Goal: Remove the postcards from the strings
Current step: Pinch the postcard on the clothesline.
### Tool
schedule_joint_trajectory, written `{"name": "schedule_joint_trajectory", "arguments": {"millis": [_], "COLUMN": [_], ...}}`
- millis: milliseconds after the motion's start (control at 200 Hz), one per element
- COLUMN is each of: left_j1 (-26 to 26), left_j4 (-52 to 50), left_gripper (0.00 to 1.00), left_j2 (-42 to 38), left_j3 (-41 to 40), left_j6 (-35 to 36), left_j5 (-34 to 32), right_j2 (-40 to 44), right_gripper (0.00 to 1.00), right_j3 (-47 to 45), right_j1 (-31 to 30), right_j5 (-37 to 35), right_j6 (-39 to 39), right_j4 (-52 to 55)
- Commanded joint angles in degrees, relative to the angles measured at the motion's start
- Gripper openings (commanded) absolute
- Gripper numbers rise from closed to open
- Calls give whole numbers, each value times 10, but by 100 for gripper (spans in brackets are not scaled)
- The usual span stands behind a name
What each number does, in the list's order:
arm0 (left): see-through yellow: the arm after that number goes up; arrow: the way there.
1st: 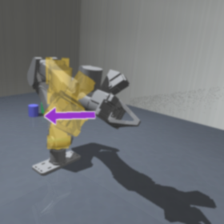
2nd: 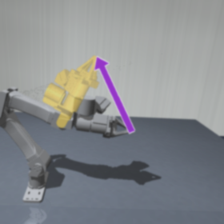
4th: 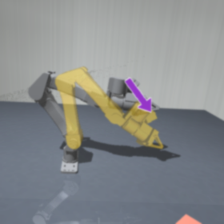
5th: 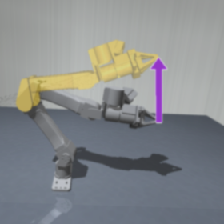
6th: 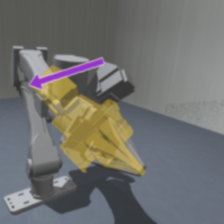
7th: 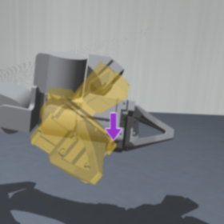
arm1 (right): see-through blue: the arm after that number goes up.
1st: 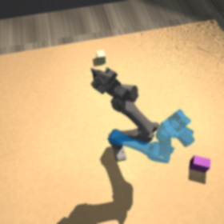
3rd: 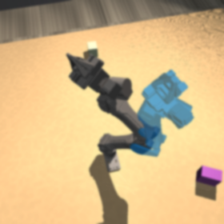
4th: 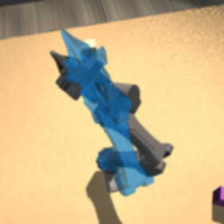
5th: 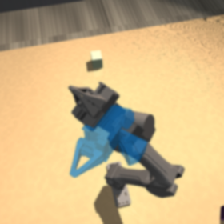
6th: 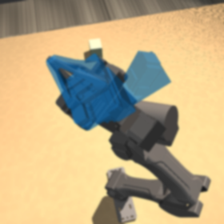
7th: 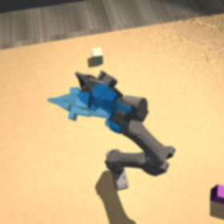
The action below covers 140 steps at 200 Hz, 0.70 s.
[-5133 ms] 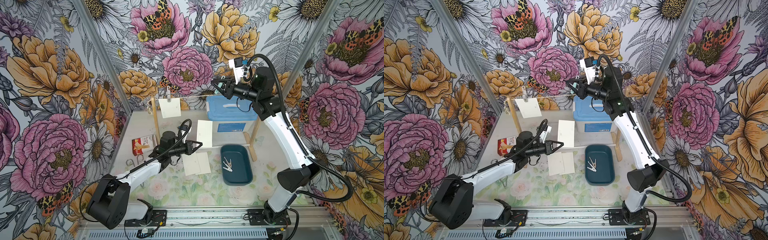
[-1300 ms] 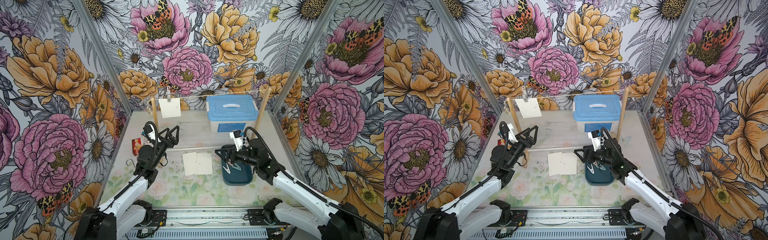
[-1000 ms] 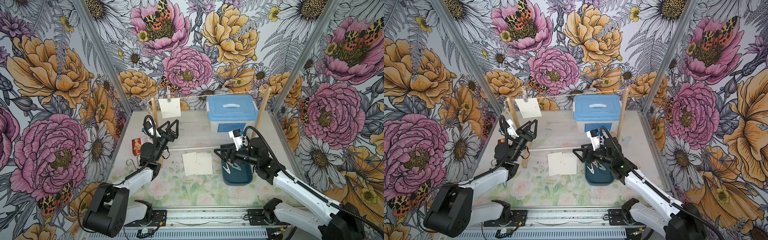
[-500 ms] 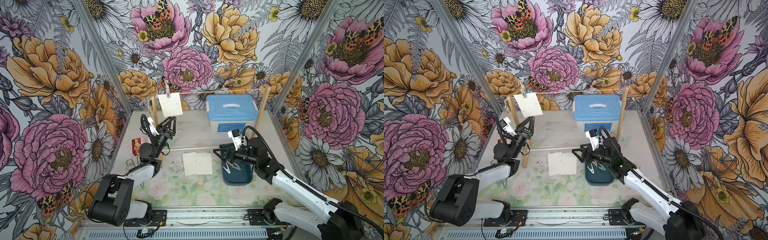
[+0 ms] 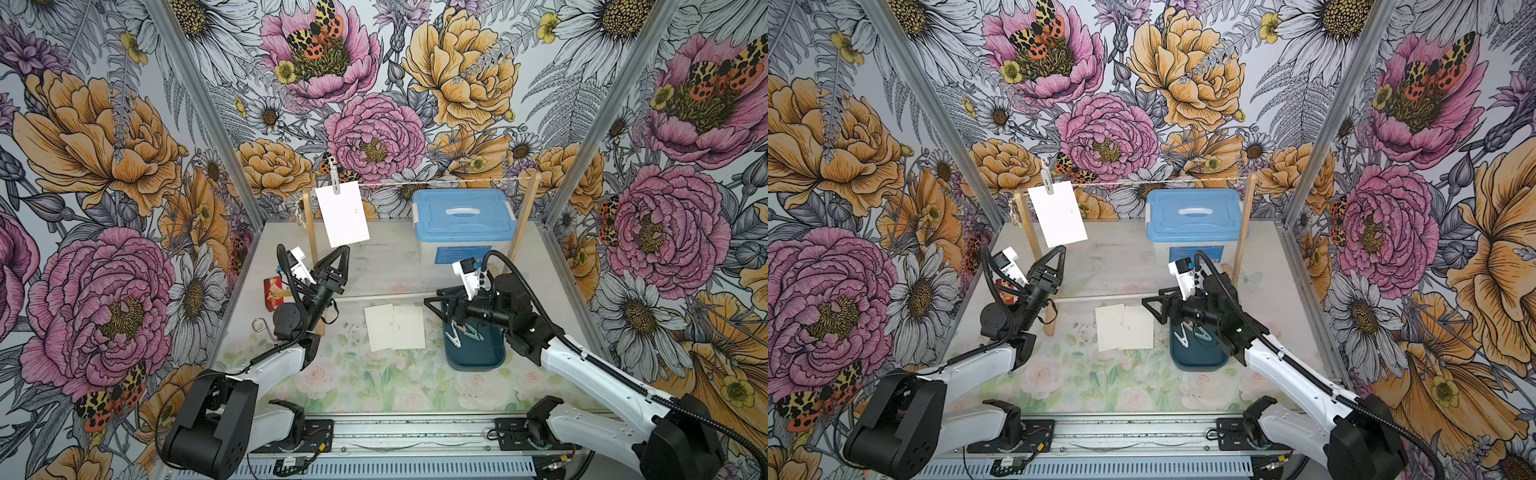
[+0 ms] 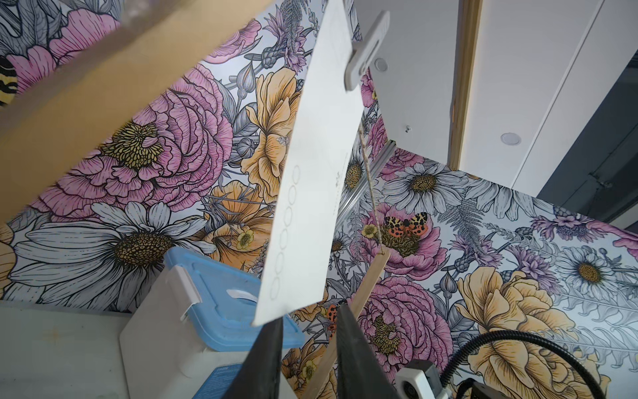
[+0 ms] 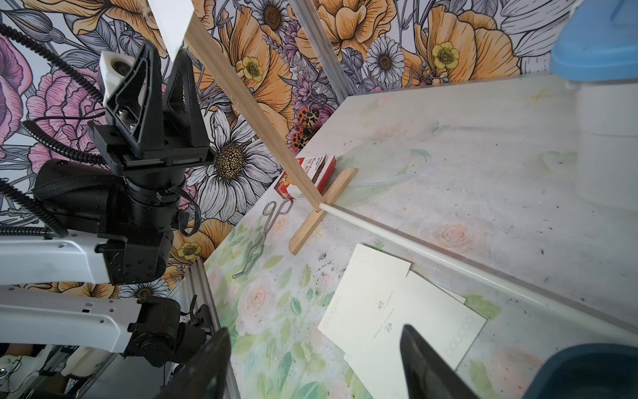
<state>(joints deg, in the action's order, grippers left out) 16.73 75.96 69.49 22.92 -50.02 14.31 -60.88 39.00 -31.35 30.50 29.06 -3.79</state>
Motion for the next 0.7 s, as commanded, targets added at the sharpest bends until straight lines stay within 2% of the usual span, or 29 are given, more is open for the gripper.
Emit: {"name": "schedule_joint_trajectory", "arguments": {"millis": [0, 155, 220, 255, 305, 375, 475, 696], "left_j1": [4, 3, 2, 2, 1, 0, 0, -12], "left_j4": [28, 30, 34, 33, 29, 19, 7, -52], "left_gripper": [27, 27, 33, 34, 29, 26, 16, 0], "left_j2": [-21, -33, -35, -35, -35, -33, -29, -33], "left_j3": [-7, -2, -2, -1, 3, 8, 10, 34], "left_j6": [8, 11, 10, 9, 7, 5, 3, -4], "left_j5": [4, 5, 8, 7, 11, 13, 16, 39], "right_j2": [-6, -15, -16, -17, -18, -17, -15, -26], "right_gripper": [76, 76, 76, 76, 76, 76, 76, 75], "right_j3": [28, 33, 35, 35, 38, 45, 58, 135], "right_j1": [-7, -12, -15, -16, -18, -19, -21, -24], "right_j5": [6, 4, 1, 0, 0, -3, -4, 14], "right_j6": [-11, -12, -13, -14, -15, -18, -23, -55], "right_j4": [-22, -19, -19, -18, -16, -10, 1, 55]}}
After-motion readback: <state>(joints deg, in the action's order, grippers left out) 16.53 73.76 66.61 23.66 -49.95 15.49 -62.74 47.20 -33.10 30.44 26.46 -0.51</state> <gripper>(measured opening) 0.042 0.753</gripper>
